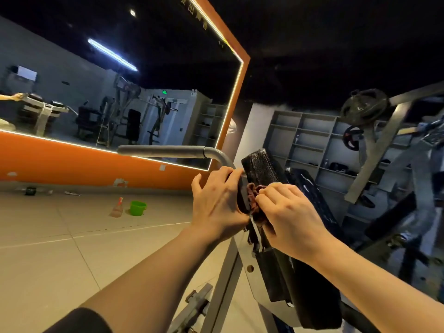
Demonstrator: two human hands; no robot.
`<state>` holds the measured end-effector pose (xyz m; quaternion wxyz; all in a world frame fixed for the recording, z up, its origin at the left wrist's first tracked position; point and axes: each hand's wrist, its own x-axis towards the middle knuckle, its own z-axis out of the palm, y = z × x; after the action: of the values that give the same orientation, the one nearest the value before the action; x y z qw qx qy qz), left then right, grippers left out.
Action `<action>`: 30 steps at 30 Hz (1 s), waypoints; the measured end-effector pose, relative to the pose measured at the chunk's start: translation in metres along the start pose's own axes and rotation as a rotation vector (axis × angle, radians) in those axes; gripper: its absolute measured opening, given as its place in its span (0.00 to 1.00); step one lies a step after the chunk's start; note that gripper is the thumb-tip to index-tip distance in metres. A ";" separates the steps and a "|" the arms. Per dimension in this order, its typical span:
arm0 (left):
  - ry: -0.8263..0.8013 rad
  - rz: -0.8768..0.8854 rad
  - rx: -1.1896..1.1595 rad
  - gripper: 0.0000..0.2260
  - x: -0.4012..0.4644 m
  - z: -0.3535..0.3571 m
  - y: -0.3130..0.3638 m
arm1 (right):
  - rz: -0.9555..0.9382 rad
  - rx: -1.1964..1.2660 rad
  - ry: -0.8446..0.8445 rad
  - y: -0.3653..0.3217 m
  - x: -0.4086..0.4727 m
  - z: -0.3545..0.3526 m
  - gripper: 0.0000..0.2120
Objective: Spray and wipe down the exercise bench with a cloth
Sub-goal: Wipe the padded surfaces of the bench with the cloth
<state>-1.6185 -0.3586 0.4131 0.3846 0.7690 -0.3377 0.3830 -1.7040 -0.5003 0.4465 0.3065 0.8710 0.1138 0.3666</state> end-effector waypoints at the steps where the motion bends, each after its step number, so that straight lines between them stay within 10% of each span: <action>1: 0.005 -0.004 -0.002 0.35 0.000 0.000 -0.001 | -0.013 -0.011 -0.007 0.000 -0.006 -0.002 0.14; 9: -0.041 -0.015 0.044 0.34 -0.003 -0.006 -0.003 | 0.134 -0.049 0.531 0.013 0.083 -0.040 0.17; 16: 0.019 0.020 0.001 0.31 -0.005 -0.005 -0.007 | 0.099 -0.069 -0.163 0.015 0.093 -0.009 0.29; 26: -0.037 0.020 0.012 0.35 0.003 0.000 -0.008 | -0.046 -0.073 -0.088 0.000 0.004 -0.020 0.11; 30: -0.015 0.024 -0.019 0.33 0.004 0.001 -0.007 | 0.128 -0.009 0.289 0.007 0.044 -0.034 0.10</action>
<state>-1.6109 -0.3573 0.4134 0.3848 0.7640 -0.3535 0.3784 -1.6979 -0.4716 0.4941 0.2665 0.8133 0.0993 0.5076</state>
